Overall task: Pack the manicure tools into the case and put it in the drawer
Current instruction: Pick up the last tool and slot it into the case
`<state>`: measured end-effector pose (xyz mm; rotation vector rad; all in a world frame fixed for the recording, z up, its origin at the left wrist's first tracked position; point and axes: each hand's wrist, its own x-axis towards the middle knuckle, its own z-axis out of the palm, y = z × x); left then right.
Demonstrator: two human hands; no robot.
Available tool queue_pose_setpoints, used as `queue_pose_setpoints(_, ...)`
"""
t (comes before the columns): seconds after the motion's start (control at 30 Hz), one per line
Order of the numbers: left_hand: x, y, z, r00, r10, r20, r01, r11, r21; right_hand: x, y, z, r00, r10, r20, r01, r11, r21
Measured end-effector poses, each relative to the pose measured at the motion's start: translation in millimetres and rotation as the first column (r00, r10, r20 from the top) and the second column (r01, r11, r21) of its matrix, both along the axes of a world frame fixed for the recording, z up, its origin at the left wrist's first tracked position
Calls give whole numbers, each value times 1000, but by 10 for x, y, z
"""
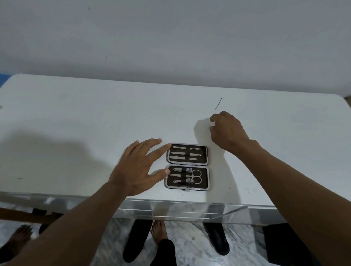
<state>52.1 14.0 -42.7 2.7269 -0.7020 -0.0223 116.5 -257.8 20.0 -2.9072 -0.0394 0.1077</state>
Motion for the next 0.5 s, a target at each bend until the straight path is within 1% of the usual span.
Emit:
queue_pose_setpoints(0.3, -6, 8, 31, 1000, 9, -1, -9, 1000, -3, 413, -13, -24, 996, -16, -93, 3, 989, -148)
queue_pose_setpoints(0.5, -9, -16, 36, 1000, 20, -6, -20, 1000, -1, 500, 55, -40, 998, 57, -24, -61, 969, -241)
